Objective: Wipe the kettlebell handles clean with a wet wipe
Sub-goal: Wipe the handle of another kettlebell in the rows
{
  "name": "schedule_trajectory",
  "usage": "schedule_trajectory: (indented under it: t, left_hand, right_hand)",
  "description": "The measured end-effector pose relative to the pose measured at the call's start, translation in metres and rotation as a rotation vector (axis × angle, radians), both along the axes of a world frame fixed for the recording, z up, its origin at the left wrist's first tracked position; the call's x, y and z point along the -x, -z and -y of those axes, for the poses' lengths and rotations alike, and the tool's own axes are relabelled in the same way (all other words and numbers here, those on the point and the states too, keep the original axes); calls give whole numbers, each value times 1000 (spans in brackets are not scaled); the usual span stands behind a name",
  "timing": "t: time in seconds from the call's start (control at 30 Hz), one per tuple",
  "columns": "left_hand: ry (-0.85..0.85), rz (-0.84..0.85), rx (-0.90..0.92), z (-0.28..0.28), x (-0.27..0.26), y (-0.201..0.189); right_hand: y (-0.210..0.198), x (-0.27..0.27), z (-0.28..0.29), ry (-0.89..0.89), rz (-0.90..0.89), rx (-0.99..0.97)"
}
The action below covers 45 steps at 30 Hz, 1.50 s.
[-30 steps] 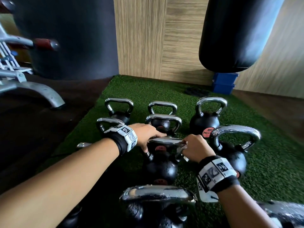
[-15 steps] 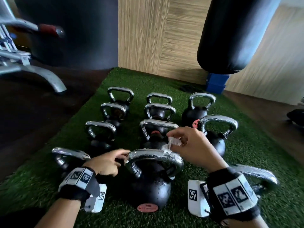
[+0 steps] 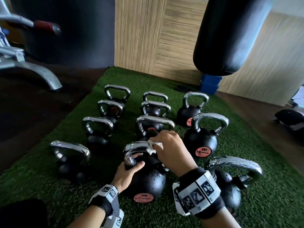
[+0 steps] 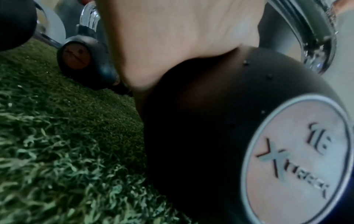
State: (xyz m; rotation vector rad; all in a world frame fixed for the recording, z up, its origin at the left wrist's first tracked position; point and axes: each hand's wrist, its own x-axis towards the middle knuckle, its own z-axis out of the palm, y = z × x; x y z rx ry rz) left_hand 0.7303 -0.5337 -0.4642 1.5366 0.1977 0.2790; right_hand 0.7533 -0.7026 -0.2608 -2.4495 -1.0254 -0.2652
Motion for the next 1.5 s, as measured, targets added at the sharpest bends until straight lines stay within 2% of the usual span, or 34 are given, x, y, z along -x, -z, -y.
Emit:
schedule_trajectory:
  t: [0.07, 0.2, 0.37, 0.53, 0.7, 0.97, 1.03, 1.23, 1.3, 1.37, 1.4, 1.43, 1.5]
  left_hand:
    - [13, 34, -16, -1, -1, 1]
    - [5, 64, 3, -1, -3, 4]
    - [10, 91, -10, -1, -4, 8]
    - [-14, 115, 7, -1, -7, 11]
    - [-26, 111, -23, -2, -8, 13]
    - [-40, 100, -24, 2, -2, 7]
    - [-22, 52, -61, -1, 2, 3]
    - [143, -286, -84, -15, 23, -22]
    - [211, -420, -350, -20, 35, -40]
    - [262, -546, -717, -27, 48, -58]
    - [262, -577, -827, -29, 52, -68]
    - [261, -584, -838, -30, 56, -80]
    - [315, -515, -620, -26, 61, -104]
  right_hand:
    - [1, 3, 5, 4, 60, 3]
    - [6, -6, 20, 120, 26, -35]
    - [13, -10, 21, 60, 30, -99]
    - [35, -20, 52, 167, 15, -238]
    - [49, -28, 60, 168, -26, -301]
    - [98, -39, 83, 255, -323, -495]
    - [110, -42, 83, 213, -348, -558]
    - [147, -38, 73, 186, -633, -648]
    - [145, -37, 75, 187, -601, -586]
    - [135, -33, 82, 226, -518, -402]
    - [127, -30, 86, 228, -501, -331]
    - [118, -25, 88, 190, -517, -303]
    - [98, -14, 88, 21, -612, -386]
